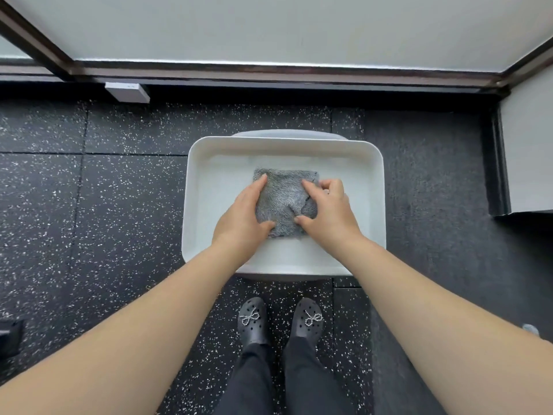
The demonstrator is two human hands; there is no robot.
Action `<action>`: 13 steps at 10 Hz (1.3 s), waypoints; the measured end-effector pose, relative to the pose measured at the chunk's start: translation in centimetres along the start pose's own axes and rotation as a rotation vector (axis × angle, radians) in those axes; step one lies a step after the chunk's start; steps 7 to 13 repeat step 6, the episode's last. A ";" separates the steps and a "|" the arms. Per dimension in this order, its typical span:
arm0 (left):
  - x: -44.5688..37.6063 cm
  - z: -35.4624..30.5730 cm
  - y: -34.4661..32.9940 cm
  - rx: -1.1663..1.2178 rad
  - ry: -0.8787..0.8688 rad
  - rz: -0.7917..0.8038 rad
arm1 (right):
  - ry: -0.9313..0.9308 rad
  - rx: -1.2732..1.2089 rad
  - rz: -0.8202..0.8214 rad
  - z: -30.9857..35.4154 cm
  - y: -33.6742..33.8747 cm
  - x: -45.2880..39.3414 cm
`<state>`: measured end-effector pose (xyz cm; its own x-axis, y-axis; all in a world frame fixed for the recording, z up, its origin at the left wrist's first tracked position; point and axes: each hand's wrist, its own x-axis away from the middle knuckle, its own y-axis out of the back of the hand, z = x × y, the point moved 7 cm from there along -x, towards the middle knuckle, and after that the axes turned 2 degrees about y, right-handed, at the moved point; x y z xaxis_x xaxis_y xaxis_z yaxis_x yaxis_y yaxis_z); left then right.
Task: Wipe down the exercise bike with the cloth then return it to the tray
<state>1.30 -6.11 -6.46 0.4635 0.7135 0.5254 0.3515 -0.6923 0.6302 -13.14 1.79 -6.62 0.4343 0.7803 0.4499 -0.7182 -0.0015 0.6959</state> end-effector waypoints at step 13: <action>1.6 -1.0 3.3 -0.492 -0.046 -0.012 | 0.000 0.377 0.076 -0.2 2.6 2.9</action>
